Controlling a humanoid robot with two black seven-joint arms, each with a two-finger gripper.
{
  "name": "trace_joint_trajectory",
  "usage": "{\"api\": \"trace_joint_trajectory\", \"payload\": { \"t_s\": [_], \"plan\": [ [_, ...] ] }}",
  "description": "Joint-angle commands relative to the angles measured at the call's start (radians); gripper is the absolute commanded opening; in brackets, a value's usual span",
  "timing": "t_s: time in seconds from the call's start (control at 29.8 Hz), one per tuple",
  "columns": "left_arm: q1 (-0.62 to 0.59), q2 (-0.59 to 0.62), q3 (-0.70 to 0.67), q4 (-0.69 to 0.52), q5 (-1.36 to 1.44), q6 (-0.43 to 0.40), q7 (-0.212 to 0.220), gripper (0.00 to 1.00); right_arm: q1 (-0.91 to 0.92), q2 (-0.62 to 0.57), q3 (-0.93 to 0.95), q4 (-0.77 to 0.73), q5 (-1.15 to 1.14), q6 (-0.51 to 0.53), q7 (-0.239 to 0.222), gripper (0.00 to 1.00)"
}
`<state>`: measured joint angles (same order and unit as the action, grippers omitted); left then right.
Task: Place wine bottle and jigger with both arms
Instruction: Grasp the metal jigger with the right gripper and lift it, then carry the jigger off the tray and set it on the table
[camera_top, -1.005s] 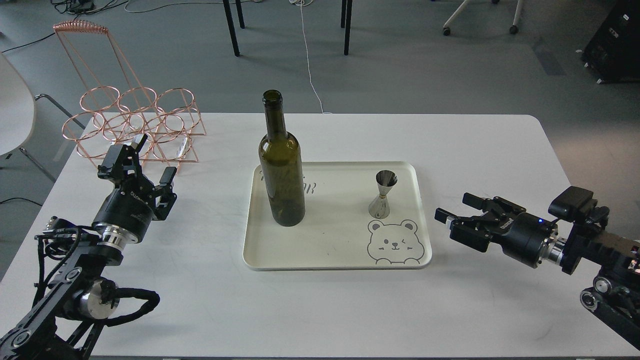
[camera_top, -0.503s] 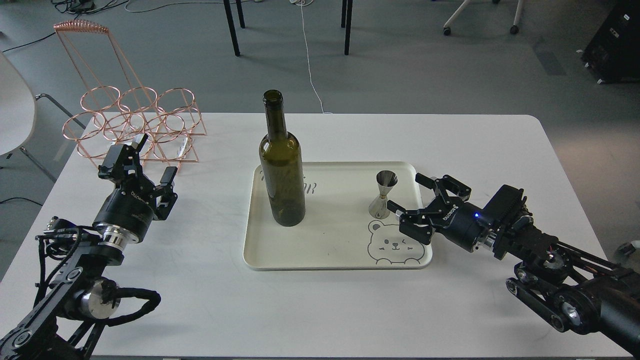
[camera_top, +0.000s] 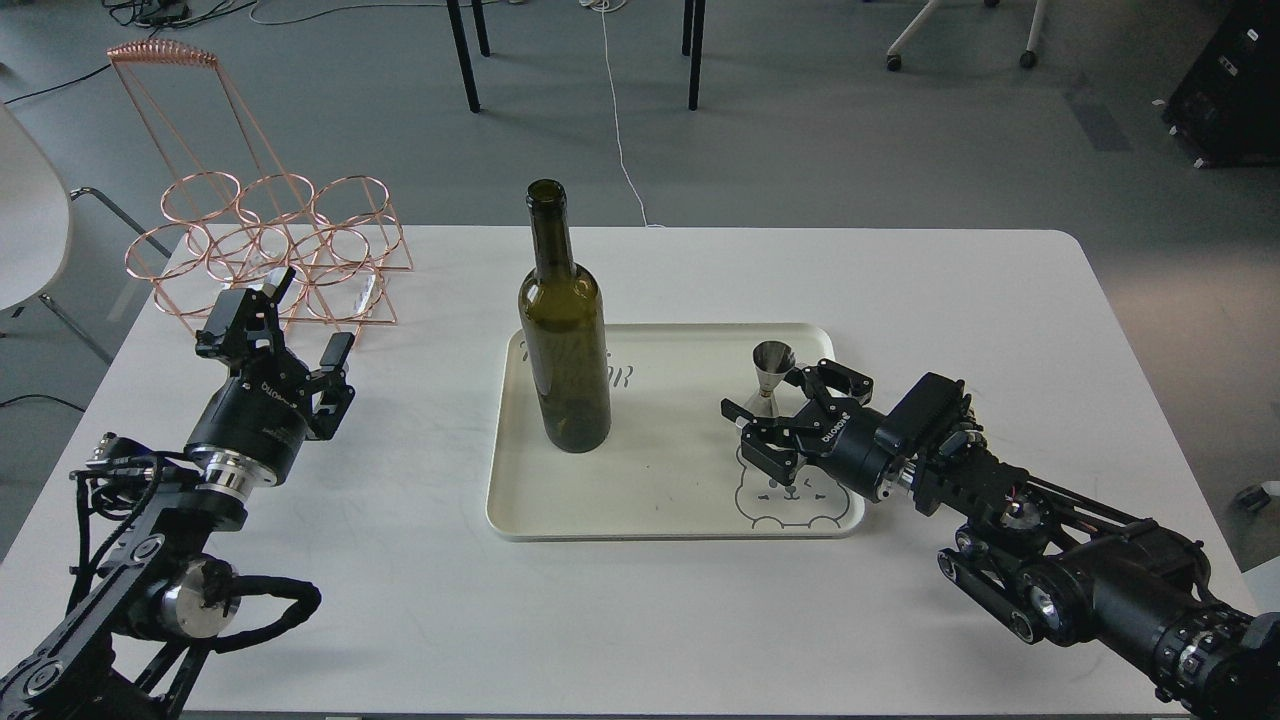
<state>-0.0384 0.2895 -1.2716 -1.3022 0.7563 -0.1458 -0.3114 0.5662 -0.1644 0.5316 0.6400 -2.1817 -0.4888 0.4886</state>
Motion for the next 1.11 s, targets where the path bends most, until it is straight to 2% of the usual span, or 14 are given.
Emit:
{"api": "trace_joint_trajectory", "payload": {
  "t_s": [0.0, 0.17, 0.3, 0.44, 0.7, 0.94, 1.07],
  "plan": [
    [0.000, -0.001, 0.000, 0.000, 0.000, 0.000, 0.000, 0.98, 0.003, 0.009, -0.001, -0.013, 0.000, 0.000, 0.000, 0.54],
    [0.000, -0.001, 0.000, 0.000, 0.000, -0.001, 0.000, 0.98, 0.003, 0.003, -0.002, -0.013, 0.000, 0.000, 0.000, 0.26],
    [0.000, 0.000, 0.000, 0.000, 0.000, -0.001, 0.000, 0.98, 0.003, 0.003, -0.008, -0.008, 0.000, 0.000, 0.000, 0.19],
    [0.000, 0.000, 0.000, -0.002, 0.000, -0.001, 0.000, 0.98, 0.001, -0.009, -0.002, 0.009, 0.000, 0.000, 0.000, 0.16],
    [-0.001, 0.000, 0.000, -0.002, 0.000, -0.003, 0.000, 0.98, -0.009, -0.203, 0.080, 0.208, 0.048, 0.000, 0.000, 0.16],
    [0.000, -0.003, 0.002, -0.009, 0.000, -0.003, 0.000, 0.98, -0.078, -0.349, 0.151, 0.202, 0.198, 0.000, 0.000, 0.16],
    [0.000, -0.004, 0.002, -0.011, 0.000, -0.003, 0.000, 0.98, -0.118, -0.374, 0.146, 0.156, 0.286, 0.000, 0.000, 0.16]
  ]
}}
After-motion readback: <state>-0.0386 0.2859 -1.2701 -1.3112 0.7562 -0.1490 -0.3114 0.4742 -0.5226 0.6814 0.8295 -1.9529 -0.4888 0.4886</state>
